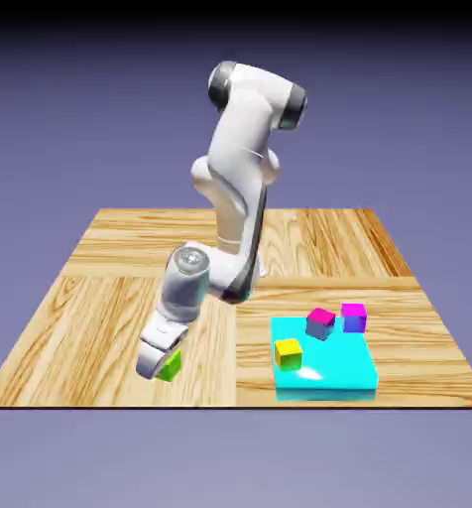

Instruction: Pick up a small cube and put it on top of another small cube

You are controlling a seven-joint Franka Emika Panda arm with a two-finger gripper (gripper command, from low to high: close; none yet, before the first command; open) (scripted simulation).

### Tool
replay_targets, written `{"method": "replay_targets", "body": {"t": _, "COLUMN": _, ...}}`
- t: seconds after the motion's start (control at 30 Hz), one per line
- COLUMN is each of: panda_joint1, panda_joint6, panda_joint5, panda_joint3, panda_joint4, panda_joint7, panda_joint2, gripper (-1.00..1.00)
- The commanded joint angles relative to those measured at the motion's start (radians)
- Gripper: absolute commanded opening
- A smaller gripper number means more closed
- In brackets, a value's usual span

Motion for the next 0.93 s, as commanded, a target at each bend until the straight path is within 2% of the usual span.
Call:
{"method": "replay_targets", "body": {"t": 0.0, "panda_joint1": 0.000, "panda_joint6": 0.001, "panda_joint5": 0.000, "panda_joint3": 0.000, "panda_joint4": 0.000, "panda_joint7": 0.000, "panda_joint2": 0.000, "gripper": -1.00}}
{"method": "replay_targets", "body": {"t": 0.13, "panda_joint1": 0.059, "panda_joint6": -0.098, "panda_joint5": -0.038, "panda_joint3": 0.055, "panda_joint4": 0.023, "panda_joint7": 0.044, "panda_joint2": -0.142, "gripper": -1.00}}
{"method": "replay_targets", "body": {"t": 0.57, "panda_joint1": 0.253, "panda_joint6": -0.341, "panda_joint5": -0.404, "panda_joint3": 0.525, "panda_joint4": -0.145, "panda_joint7": 0.312, "panda_joint2": -0.568, "gripper": -1.00}}
{"method": "replay_targets", "body": {"t": 0.63, "panda_joint1": 0.249, "panda_joint6": -0.328, "panda_joint5": -0.421, "panda_joint3": 0.545, "panda_joint4": -0.165, "panda_joint7": 0.319, "panda_joint2": -0.555, "gripper": -1.00}}
{"method": "replay_targets", "body": {"t": 0.8, "panda_joint1": 0.225, "panda_joint6": -0.130, "panda_joint5": -0.475, "panda_joint3": 0.517, "panda_joint4": -0.209, "panda_joint7": 0.360, "panda_joint2": -0.403, "gripper": -1.00}}
{"method": "replay_targets", "body": {"t": 0.83, "panda_joint1": 0.225, "panda_joint6": -0.130, "panda_joint5": -0.475, "panda_joint3": 0.517, "panda_joint4": -0.209, "panda_joint7": 0.360, "panda_joint2": -0.403, "gripper": 1.00}}
{"method": "replay_targets", "body": {"t": 0.9, "panda_joint1": 0.230, "panda_joint6": -0.173, "panda_joint5": -0.463, "panda_joint3": 0.523, "panda_joint4": -0.200, "panda_joint7": 0.351, "panda_joint2": -0.436, "gripper": 1.00}}
